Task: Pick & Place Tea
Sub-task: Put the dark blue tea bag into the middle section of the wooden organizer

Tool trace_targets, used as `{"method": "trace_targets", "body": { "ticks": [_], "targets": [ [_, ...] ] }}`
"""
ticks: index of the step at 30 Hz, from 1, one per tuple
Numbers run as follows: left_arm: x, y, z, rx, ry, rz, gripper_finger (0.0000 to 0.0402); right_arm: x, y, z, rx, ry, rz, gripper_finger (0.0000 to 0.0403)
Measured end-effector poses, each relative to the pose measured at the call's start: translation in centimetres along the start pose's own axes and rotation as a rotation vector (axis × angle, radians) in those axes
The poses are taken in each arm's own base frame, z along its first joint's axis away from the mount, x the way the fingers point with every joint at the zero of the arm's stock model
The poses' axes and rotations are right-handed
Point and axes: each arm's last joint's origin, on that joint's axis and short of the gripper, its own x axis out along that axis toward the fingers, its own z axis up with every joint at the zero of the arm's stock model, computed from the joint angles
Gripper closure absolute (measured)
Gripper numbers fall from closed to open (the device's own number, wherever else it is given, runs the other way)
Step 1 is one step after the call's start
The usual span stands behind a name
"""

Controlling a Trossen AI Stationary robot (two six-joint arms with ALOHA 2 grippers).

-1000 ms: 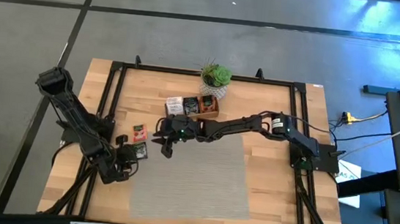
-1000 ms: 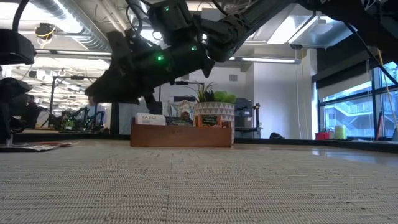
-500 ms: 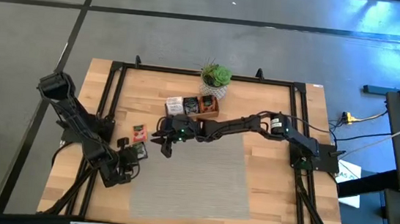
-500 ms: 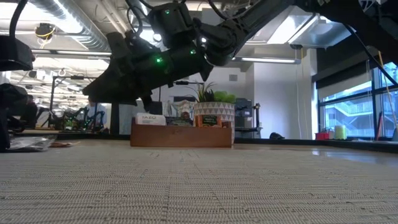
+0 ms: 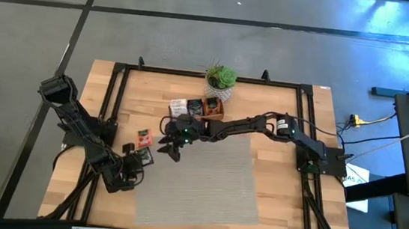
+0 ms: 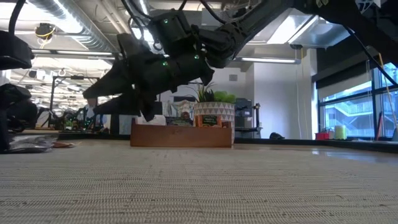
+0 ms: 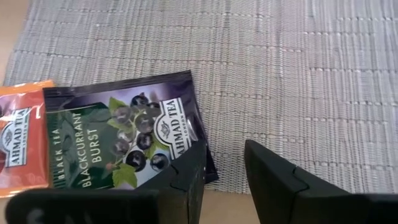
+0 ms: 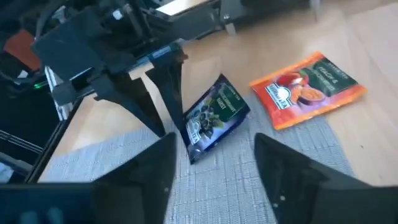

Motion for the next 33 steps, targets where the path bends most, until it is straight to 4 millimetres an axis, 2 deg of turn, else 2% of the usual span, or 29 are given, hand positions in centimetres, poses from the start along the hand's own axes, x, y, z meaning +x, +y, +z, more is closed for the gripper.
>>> {"method": "trace_targets", "body": {
  "ticks": [5,9,12,18,23,29,33],
  "targets": [
    [0.0,-0.1,0.0,0.020,0.007,-0.011,0.0291,0.0,0.2,0.1,-0.051,-0.015,0.025,0.0127],
    [0.0,-0.1,0.0,0.034,0.007,-0.013,0.0291,0.0,0.2,0.1,0.026,-0.015,0.018,0.0106],
    [0.0,-0.1,0.0,0.054,0.006,-0.012,0.0294,-0.1,-0.2,0.5,0.067,-0.031,0.009,0.0109],
    [0.0,-0.1,0.0,0.071,0.005,-0.012,0.0291,0.0,0.3,3.5,0.021,-0.024,-0.005,0.0129],
    [0.0,-0.1,0.0,0.072,0.004,-0.011,0.0292,1.8,-0.4,3.4,0.037,0.062,-0.048,0.0138],
    [0.0,-0.1,0.0,0.076,0.004,-0.011,0.0293,4.1,-1.7,2.8,0.065,0.073,-0.052,0.0140],
    [0.0,-0.1,0.0,0.082,0.003,-0.011,0.0291,4.9,-2.2,2.9,0.071,0.076,-0.055,0.0140]
  ]
}}
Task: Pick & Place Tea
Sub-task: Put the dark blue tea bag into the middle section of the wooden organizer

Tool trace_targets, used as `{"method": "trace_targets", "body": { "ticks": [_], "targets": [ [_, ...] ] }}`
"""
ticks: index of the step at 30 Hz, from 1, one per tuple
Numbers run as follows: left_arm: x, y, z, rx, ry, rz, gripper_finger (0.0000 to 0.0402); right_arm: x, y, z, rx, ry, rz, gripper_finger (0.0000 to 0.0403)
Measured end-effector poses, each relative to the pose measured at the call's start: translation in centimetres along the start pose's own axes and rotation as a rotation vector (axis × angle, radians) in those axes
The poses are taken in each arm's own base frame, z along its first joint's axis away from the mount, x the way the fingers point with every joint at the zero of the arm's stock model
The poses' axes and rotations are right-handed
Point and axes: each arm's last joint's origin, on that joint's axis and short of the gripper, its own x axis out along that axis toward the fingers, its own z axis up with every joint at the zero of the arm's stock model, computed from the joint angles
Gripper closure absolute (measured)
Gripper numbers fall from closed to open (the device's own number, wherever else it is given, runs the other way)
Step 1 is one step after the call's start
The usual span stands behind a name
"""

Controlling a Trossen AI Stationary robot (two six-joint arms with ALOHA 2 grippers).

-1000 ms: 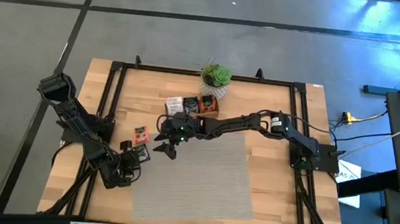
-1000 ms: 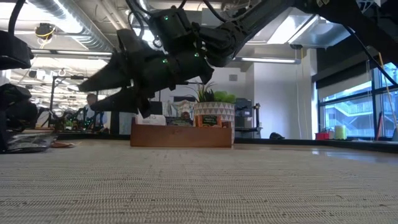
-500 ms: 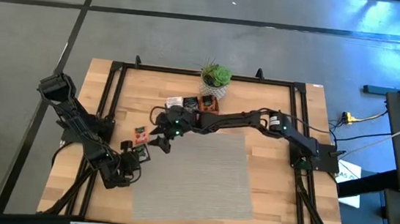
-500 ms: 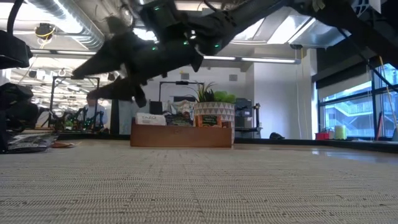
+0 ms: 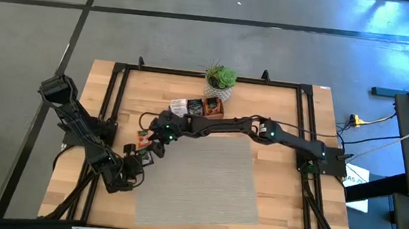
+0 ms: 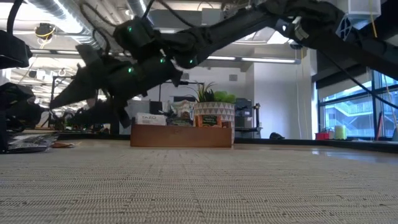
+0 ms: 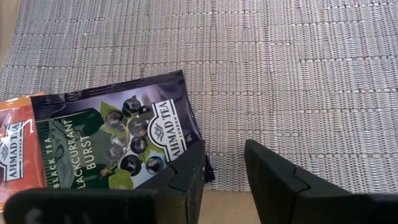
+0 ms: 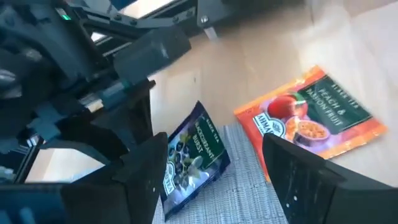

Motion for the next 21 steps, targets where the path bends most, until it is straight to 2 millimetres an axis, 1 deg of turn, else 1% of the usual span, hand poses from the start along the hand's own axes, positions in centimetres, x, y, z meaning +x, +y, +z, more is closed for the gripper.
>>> {"method": "trace_targets", "body": {
  "ticks": [5,10,17,21],
  "targets": [
    [0.0,0.0,0.0,0.000,-0.001,0.000,0.0294,1.2,-0.8,-1.0,0.016,0.044,0.029,0.0140],
    [0.0,0.0,0.0,0.000,-0.001,0.001,0.0291,1.1,-0.8,-0.9,0.013,0.039,-0.014,0.0140],
    [0.0,0.0,0.0,0.016,-0.004,0.003,0.0294,1.2,-0.6,-1.0,0.008,0.036,-0.006,0.0140],
    [0.0,0.0,0.0,0.024,-0.005,0.003,0.0292,1.7,-0.4,-1.3,0.004,0.022,0.000,0.0140]
  ]
}}
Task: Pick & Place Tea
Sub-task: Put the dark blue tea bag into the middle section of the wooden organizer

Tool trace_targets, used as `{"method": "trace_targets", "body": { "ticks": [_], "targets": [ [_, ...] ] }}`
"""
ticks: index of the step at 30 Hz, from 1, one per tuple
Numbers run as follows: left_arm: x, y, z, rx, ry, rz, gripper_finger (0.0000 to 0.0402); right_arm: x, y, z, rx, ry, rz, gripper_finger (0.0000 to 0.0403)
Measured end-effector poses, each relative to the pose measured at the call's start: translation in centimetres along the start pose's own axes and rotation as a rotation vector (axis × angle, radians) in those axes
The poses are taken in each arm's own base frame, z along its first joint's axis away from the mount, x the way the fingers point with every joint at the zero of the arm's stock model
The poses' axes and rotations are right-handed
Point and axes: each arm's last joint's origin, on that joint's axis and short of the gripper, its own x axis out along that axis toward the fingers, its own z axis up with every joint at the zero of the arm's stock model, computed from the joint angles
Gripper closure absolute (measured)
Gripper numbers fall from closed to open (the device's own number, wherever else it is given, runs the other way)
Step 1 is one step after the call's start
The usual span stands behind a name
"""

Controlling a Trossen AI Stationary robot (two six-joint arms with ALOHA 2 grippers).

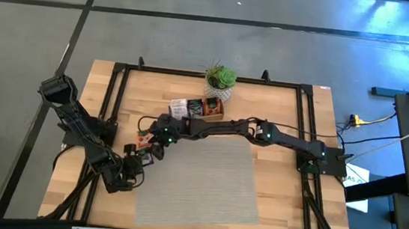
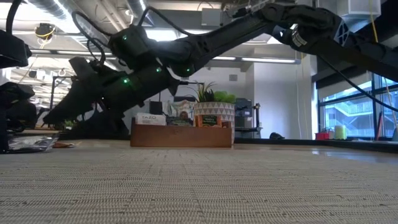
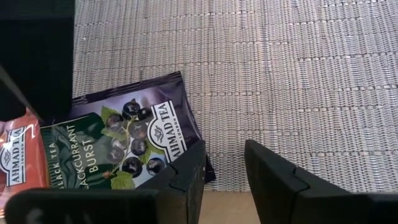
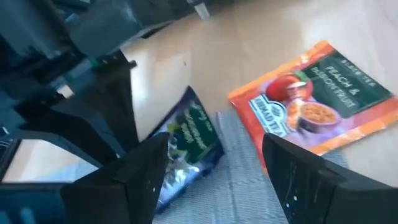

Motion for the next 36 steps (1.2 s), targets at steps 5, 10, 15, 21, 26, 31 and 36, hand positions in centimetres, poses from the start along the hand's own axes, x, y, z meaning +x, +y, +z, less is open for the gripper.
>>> {"method": "trace_targets", "body": {
  "ticks": [5,10,15,21,26,31,36],
  "targets": [
    [0.0,0.0,0.0,0.000,-0.001,0.001,0.0291,0.4,-0.1,-0.6,0.023,0.012,-0.001,0.0140],
    [0.0,0.0,0.0,0.001,-0.002,0.001,0.0294,0.8,0.8,-1.0,0.009,0.018,0.012,0.0140],
    [0.0,0.0,0.0,0.001,-0.003,0.000,0.0291,1.1,1.7,-1.4,0.001,0.030,0.025,0.0163],
    [0.0,0.0,0.0,-0.001,-0.005,-0.001,0.0294,1.2,2.0,-1.3,-0.011,0.011,0.036,0.0229],
    [0.0,0.0,0.0,-0.003,-0.008,-0.004,0.0291,1.2,1.9,-1.2,-0.011,-0.012,-0.008,0.0291],
    [0.0,-0.2,0.1,-0.010,-0.013,-0.014,0.0292,1.2,1.8,-1.2,-0.020,-0.020,-0.029,0.0357],
    [0.0,-0.2,0.1,-0.013,-0.011,-0.021,0.0294,1.2,1.9,-1.2,-0.062,-0.019,-0.028,0.0395]
  ]
}}
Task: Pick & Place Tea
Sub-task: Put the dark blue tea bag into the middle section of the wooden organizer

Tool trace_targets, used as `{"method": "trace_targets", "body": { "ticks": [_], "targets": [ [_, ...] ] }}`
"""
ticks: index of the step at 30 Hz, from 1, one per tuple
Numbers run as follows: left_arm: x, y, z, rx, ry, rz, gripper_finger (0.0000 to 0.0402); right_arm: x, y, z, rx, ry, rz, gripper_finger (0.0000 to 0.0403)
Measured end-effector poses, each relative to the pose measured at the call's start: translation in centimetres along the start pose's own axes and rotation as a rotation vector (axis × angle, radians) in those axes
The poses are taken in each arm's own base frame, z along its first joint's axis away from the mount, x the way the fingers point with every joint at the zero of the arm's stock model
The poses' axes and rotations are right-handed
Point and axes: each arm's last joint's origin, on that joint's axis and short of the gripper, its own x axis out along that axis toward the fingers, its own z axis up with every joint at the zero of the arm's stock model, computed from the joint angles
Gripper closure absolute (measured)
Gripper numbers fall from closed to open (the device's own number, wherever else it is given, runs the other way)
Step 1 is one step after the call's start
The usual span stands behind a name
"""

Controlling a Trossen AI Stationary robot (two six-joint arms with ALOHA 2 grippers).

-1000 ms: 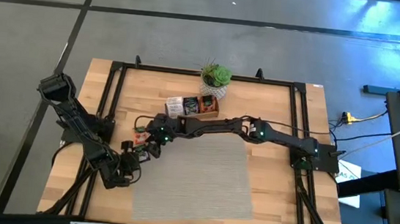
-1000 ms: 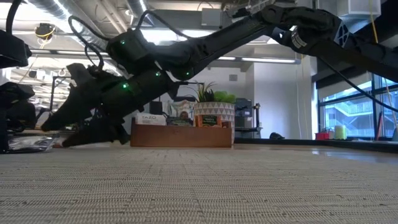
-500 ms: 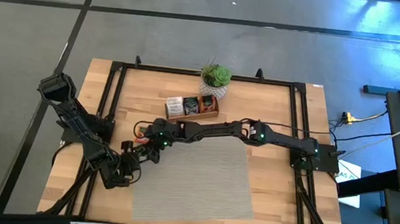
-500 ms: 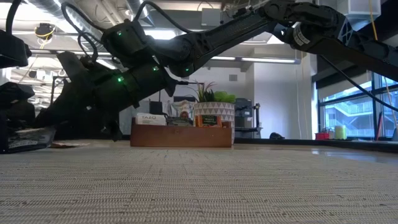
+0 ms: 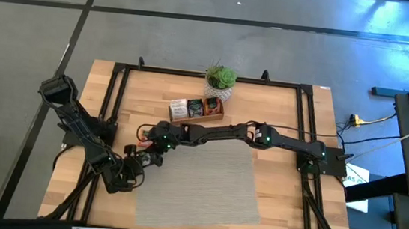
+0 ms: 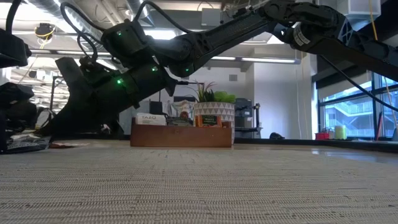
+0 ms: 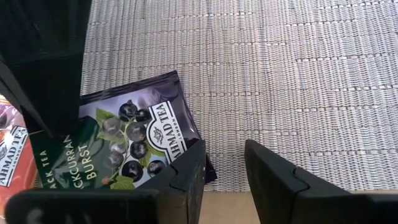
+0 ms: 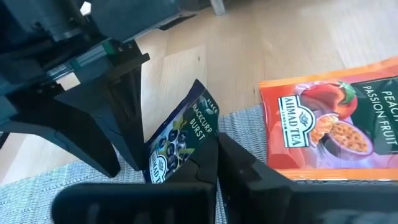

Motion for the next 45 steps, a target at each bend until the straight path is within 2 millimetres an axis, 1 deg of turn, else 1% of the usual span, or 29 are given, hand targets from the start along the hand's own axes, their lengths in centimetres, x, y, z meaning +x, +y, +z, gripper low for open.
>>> {"method": "trace_targets", "body": {
  "ticks": [6,9,12,14,20,25,29,34,37,39,45],
  "targets": [
    [0.0,0.0,0.0,0.000,0.002,-0.002,0.0291,-0.1,0.0,0.1,0.002,0.013,0.028,0.0398],
    [-0.2,0.0,0.1,-0.008,0.008,-0.023,0.0293,-0.7,-0.2,1.2,0.002,0.022,0.064,0.0399],
    [-0.8,0.0,0.5,-0.030,-0.005,-0.063,0.0294,-1.4,-0.1,2.3,-0.048,0.044,0.044,0.0399],
    [-1.3,0.0,0.8,-0.038,-0.025,-0.089,0.0292,-2.3,-0.1,3.2,-0.080,0.026,0.031,0.0400],
    [-3.3,0.0,2.4,-0.010,-0.185,-0.181,0.0292,-6.6,0.5,6.5,-0.181,0.056,-0.080,0.0401],
    [-5.0,0.3,3.7,0.029,-0.328,-0.230,0.0294,-9.7,1.1,8.4,-0.252,0.083,-0.161,0.0401],
    [-5.9,0.6,4.1,0.044,-0.380,-0.241,0.0291,-11.9,1.8,9.0,-0.264,0.152,-0.185,0.0402],
    [-6.4,0.9,4.3,0.066,-0.405,-0.246,0.0291,-14.1,2.2,9.0,-0.288,0.263,-0.333,0.0402],
    [-6.4,0.9,4.3,0.071,-0.405,-0.245,0.0294,-15.8,2.8,9.2,-0.264,0.309,-0.360,0.0402],
    [-6.4,0.9,4.3,0.064,-0.402,-0.245,0.0294,-17.0,3.3,9.8,-0.265,0.307,-0.386,0.0403],
    [-6.4,0.9,4.3,0.091,-0.403,-0.238,0.0290,-22.4,5.6,11.9,-0.280,0.270,-0.479,0.0403]
  ]
}}
